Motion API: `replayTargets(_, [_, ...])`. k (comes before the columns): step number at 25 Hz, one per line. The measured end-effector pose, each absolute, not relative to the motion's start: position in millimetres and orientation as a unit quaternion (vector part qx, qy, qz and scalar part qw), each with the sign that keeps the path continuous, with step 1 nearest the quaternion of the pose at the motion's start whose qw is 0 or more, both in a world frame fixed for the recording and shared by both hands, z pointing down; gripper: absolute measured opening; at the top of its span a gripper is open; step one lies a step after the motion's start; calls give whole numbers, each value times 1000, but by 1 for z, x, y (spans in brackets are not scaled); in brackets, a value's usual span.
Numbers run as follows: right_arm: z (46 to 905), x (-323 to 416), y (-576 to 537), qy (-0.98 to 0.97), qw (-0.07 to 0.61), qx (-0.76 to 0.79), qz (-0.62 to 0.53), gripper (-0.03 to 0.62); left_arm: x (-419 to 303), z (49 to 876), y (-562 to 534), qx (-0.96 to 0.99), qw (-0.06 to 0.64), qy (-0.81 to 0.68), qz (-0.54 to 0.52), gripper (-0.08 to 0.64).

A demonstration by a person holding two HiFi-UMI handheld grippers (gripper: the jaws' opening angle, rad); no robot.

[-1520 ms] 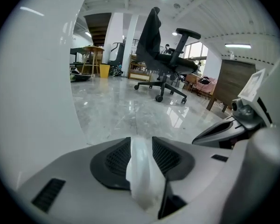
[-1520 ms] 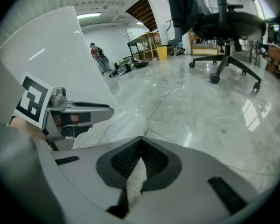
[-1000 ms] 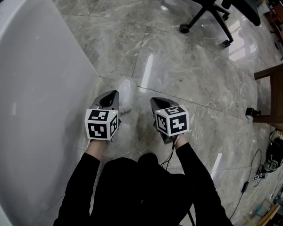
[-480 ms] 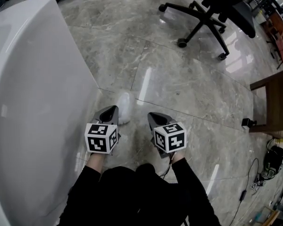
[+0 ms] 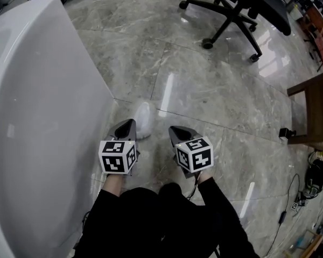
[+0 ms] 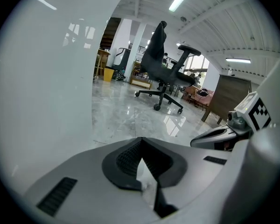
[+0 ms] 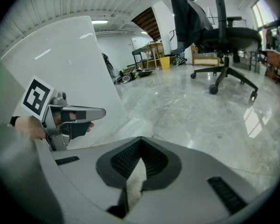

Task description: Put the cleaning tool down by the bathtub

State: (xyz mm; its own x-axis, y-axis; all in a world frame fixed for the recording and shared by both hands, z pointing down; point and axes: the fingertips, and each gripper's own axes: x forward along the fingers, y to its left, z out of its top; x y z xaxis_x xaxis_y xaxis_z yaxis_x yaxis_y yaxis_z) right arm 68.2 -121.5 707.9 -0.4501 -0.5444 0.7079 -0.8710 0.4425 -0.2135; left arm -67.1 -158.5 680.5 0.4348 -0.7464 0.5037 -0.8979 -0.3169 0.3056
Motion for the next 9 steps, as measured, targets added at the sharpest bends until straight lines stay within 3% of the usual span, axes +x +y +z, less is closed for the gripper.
replayTargets(9, [712, 69, -121, -801, 273, 442, 299, 0, -63, 686, -159, 802, 279, -509, 143, 8])
